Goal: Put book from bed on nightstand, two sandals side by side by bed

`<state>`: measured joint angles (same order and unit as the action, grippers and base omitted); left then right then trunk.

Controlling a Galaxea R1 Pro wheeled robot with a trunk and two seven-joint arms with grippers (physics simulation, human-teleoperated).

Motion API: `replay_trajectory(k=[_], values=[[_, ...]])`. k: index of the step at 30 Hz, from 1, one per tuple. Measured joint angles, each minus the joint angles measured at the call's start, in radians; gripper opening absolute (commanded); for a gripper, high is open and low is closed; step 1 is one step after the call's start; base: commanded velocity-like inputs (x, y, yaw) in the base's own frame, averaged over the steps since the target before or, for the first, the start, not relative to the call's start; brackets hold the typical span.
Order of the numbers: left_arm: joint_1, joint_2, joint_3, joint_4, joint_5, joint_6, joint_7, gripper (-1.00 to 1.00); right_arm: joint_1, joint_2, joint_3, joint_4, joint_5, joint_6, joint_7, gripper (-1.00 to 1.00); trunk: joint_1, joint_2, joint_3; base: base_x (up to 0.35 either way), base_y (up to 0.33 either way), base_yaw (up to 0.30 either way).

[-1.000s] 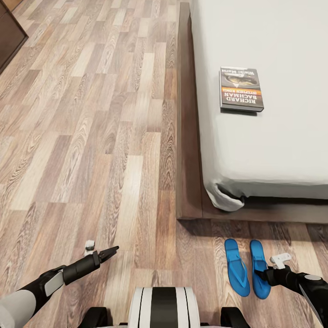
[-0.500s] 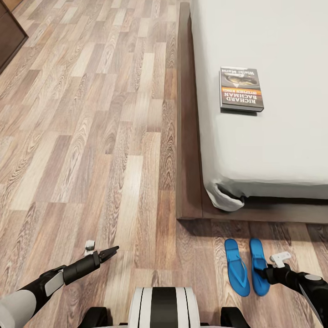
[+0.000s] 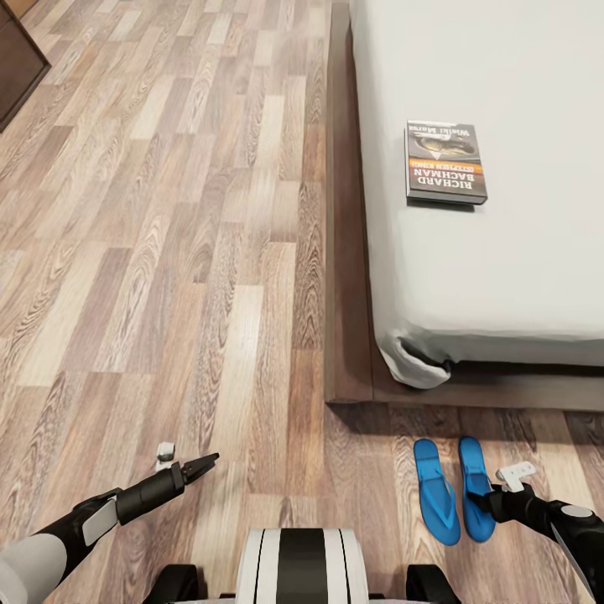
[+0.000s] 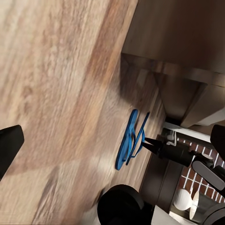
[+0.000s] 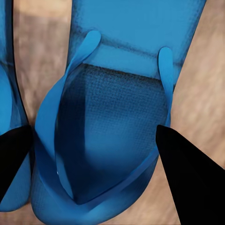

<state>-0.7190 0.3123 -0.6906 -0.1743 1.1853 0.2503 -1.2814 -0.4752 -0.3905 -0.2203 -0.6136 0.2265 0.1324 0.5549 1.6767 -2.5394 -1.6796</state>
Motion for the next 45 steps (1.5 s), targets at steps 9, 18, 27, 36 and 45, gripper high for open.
replay_trajectory(k=[9, 18, 27, 36, 45], values=[[0.000, 0.000, 0.000, 0.000, 0.000, 0.000, 0.000, 1.00, 0.000, 0.000, 0.000, 0.000, -0.001, 0.000, 0.000, -1.00, 0.002, -0.001, -0.016, 0.000, 0.000, 0.000], [0.000, 0.000, 0.001, -0.001, -0.001, 0.000, 0.000, 1.00, -0.001, -0.001, 0.002, -0.010, 0.001, 0.004, 0.004, -1.00, 0.003, -0.002, -0.031, 0.000, 0.000, 0.000], [0.000, 0.000, 0.001, -0.001, -0.001, 0.000, 0.000, 1.00, -0.001, -0.001, 0.002, -0.010, 0.000, 0.004, 0.004, -1.00, 0.003, -0.002, -0.031, 0.000, 0.000, 0.000], [0.000, 0.000, 0.001, 0.000, -0.001, 0.000, 0.000, 1.00, -0.001, -0.001, 0.002, -0.010, 0.000, 0.004, 0.004, -1.00, 0.003, -0.002, -0.031, 0.000, 0.000, 0.000], [0.000, 0.000, 0.001, 0.000, -0.001, 0.000, 0.000, 1.00, -0.001, -0.001, 0.002, -0.010, 0.000, 0.004, 0.004, 1.00, 0.003, -0.002, -0.031, 0.000, 0.000, 0.000]])
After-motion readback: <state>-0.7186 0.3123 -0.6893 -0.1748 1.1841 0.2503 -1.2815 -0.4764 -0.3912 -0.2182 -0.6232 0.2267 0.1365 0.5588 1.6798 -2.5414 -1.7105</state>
